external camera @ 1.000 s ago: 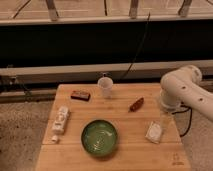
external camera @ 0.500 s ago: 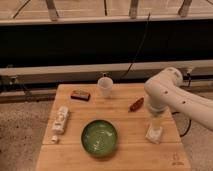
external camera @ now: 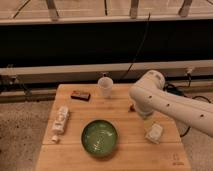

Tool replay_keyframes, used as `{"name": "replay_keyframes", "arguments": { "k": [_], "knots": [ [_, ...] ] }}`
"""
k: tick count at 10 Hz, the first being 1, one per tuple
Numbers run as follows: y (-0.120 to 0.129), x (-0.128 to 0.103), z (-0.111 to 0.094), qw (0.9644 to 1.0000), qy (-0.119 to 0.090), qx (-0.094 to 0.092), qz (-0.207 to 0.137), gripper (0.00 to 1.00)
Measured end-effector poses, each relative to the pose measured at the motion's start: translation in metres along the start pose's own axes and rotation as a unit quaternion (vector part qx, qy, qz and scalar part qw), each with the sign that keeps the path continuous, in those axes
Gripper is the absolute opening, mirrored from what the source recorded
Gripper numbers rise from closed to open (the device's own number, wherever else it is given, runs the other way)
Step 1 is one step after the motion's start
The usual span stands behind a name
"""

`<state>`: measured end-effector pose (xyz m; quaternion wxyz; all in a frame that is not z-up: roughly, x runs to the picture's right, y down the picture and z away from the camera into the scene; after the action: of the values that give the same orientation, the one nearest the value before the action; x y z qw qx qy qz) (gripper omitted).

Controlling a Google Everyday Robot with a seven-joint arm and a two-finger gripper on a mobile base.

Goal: Drag the ceramic bowl in a circle

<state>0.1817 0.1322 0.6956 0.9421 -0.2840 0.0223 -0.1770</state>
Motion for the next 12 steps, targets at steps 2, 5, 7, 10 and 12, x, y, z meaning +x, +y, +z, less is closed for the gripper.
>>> {"name": "replay_keyframes", "arguments": {
  "k": [2,5,7,10,12],
  "knots": [
    [-0.004,-0.015,0.006,0.9996,0.002,-0.001,-0.028,0.80],
    [-0.010,-0.044,0.014,0.9963,0.007,0.000,-0.085,0.80],
    [-0.008,-0.047,0.022,0.9947,0.010,-0.002,-0.103,0.80],
    [-0.012,-0.071,0.034,0.9889,0.011,-0.002,-0.148,0.80],
    [-0.015,-0.086,0.039,0.9840,0.011,-0.005,-0.178,0.80]
  ]
}}
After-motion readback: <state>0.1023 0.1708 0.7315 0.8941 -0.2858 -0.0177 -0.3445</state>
